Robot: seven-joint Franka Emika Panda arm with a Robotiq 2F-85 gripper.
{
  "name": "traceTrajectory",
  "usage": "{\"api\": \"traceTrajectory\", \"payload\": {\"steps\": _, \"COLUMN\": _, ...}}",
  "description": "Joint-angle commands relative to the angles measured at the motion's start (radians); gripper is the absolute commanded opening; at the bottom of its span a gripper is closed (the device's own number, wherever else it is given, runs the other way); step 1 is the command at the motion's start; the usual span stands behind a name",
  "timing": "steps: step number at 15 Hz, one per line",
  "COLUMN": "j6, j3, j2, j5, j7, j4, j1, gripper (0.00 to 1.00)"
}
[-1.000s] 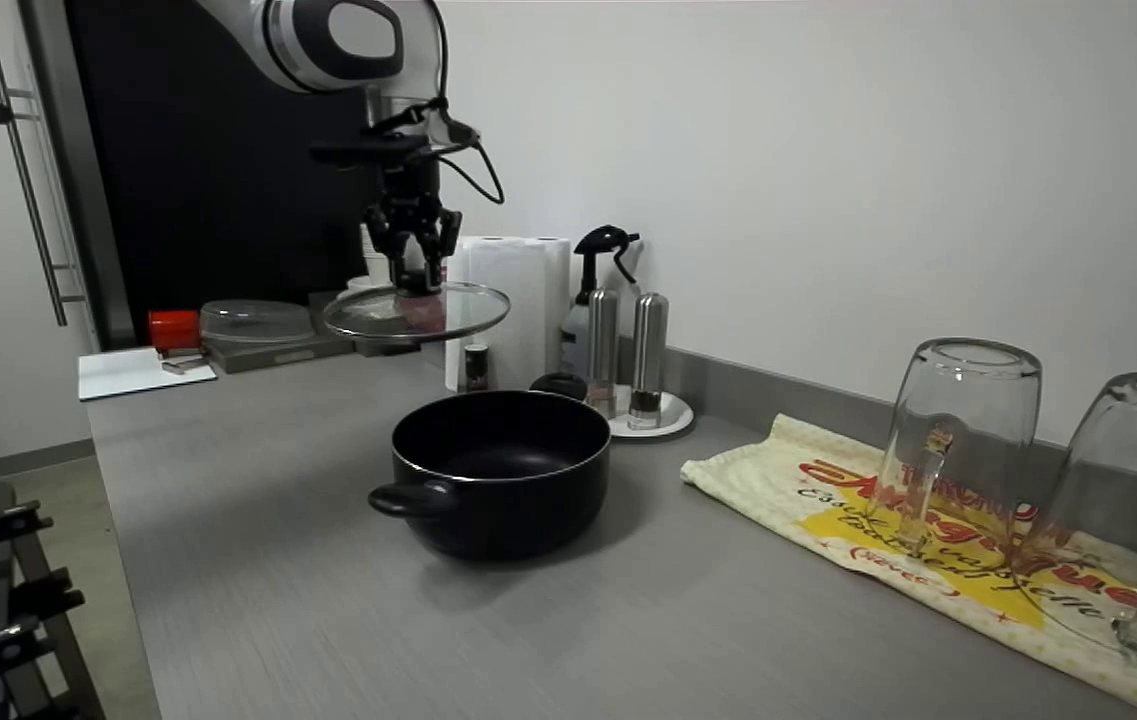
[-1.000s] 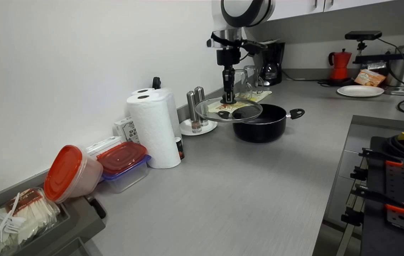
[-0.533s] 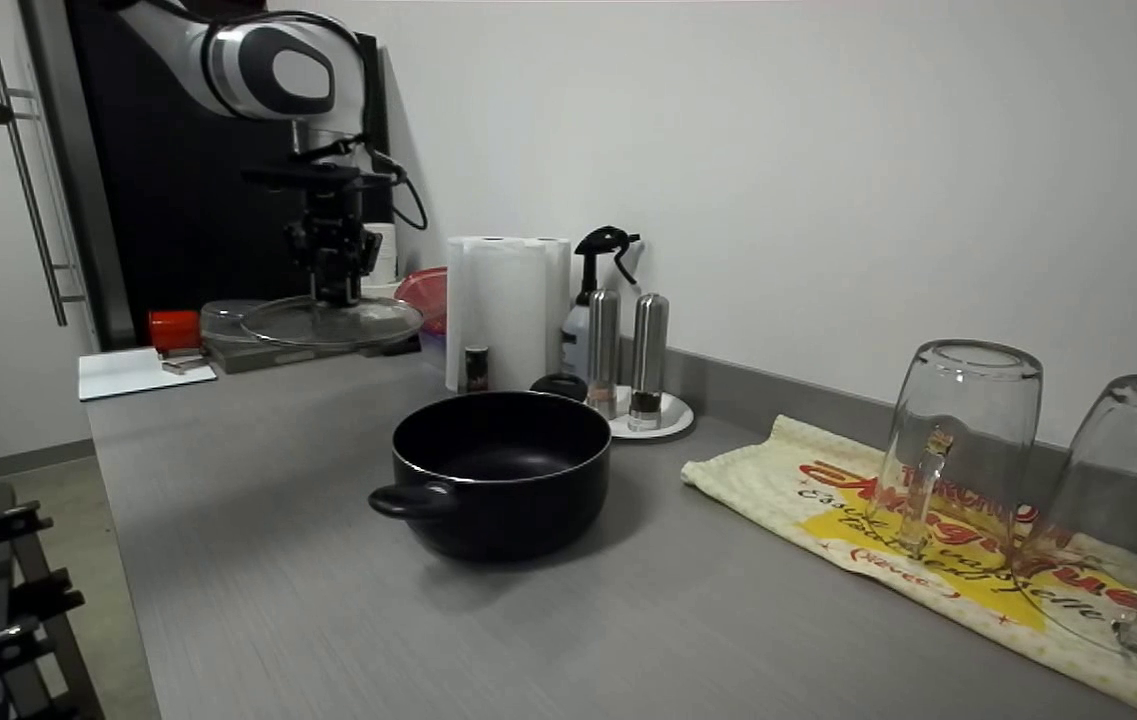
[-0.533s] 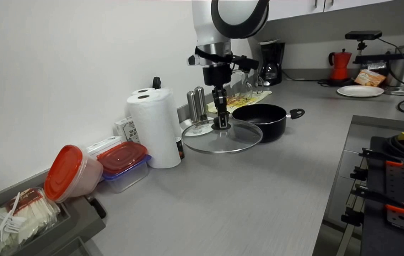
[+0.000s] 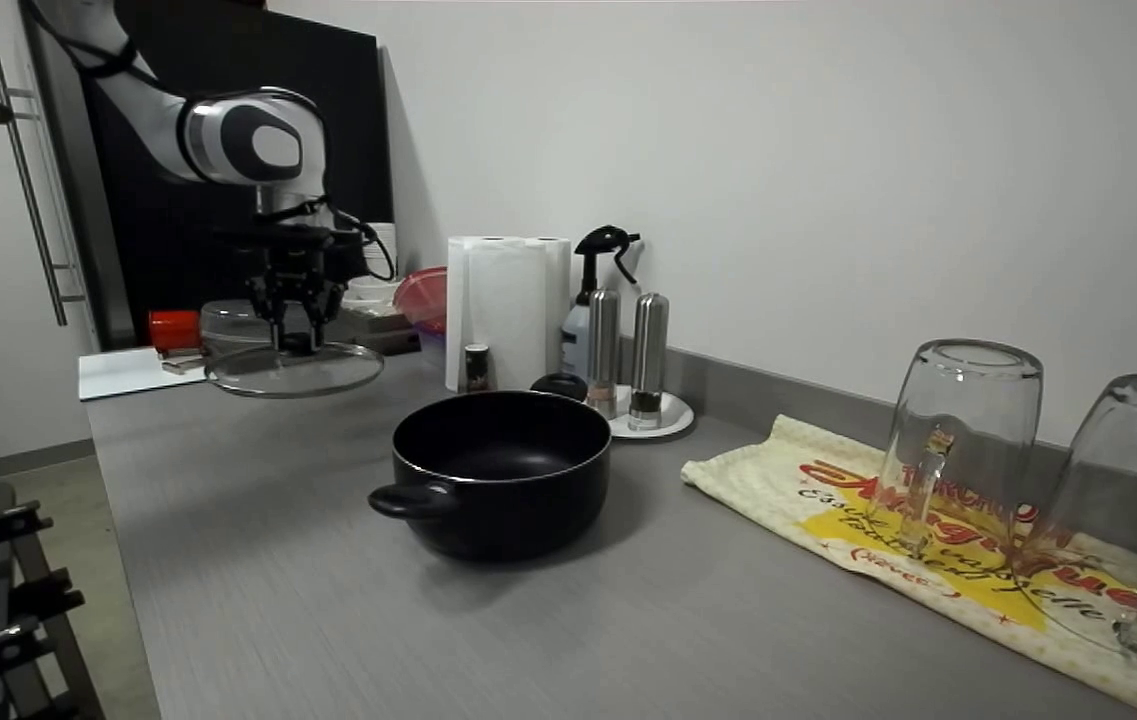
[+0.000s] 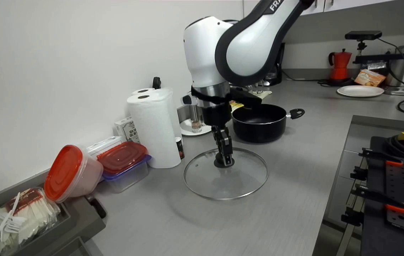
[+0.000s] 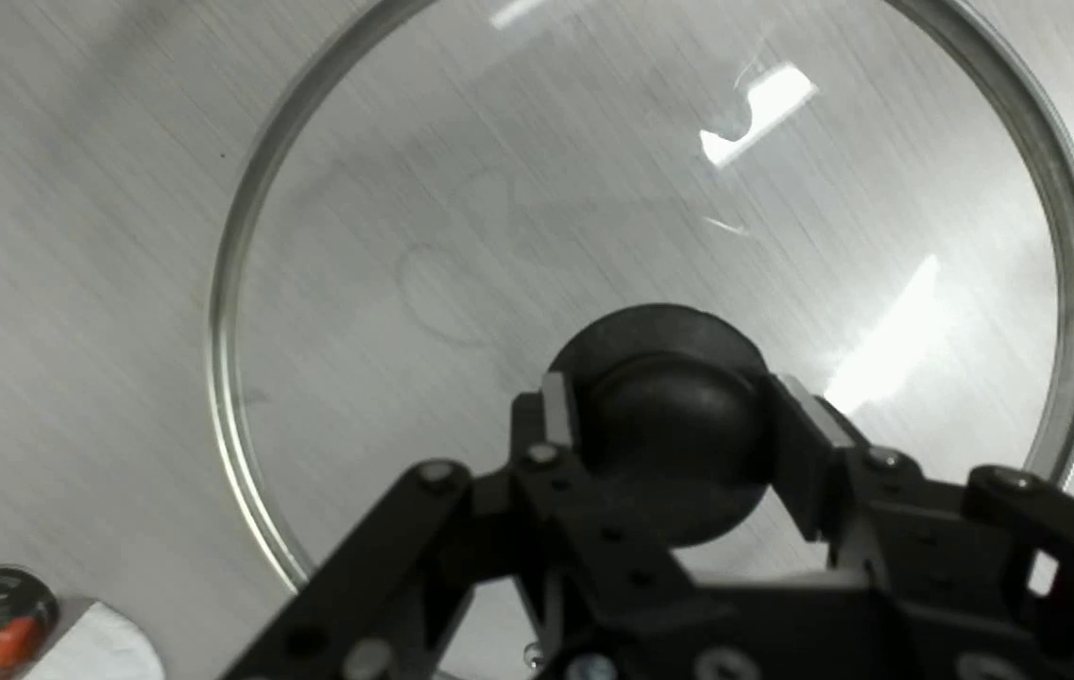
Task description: Remove the glass lid from the black pot.
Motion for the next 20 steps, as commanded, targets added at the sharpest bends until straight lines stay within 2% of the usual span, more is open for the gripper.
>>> {"api": "traceTrajectory", "payload": {"steps": 1, "j6": 0.045, "j3": -0.012, "j2": 0.076, "j5": -0.071, "j7": 0.05, "j4": 0.037, "j1": 0.038, "gripper": 0.25}}
{"api": "traceTrajectory", "payload": {"steps": 4, "j6": 0.083, "j3": -0.024, "j2": 0.141, "j5": -0.087, "j7": 0.11, "j4": 0.074, "j1": 0.055, "gripper": 0.25}}
{"api": "traceTrajectory", "payload": {"steps": 9, "j6": 0.085, "j3": -0.032, "j2": 0.209, "j5": -0.087, "j7": 0.127, "j4": 0.129, "j1": 0.061, "gripper": 0.25}}
{"api": "traceTrajectory", "payload": {"steps": 19, "j6": 0.072, "j3": -0.047, "j2": 0.251, "j5": -0.088, "j7": 0.111, "j4": 0.171, "j1": 0.051, "gripper": 0.25}}
{"api": "traceTrajectory", "payload": {"steps": 20, "j6": 0.06, "j3": -0.04, "j2": 0.252, "j5": -0.079, "j7": 0.095, "j4": 0.169, "j1": 0.043, "gripper": 0.36}}
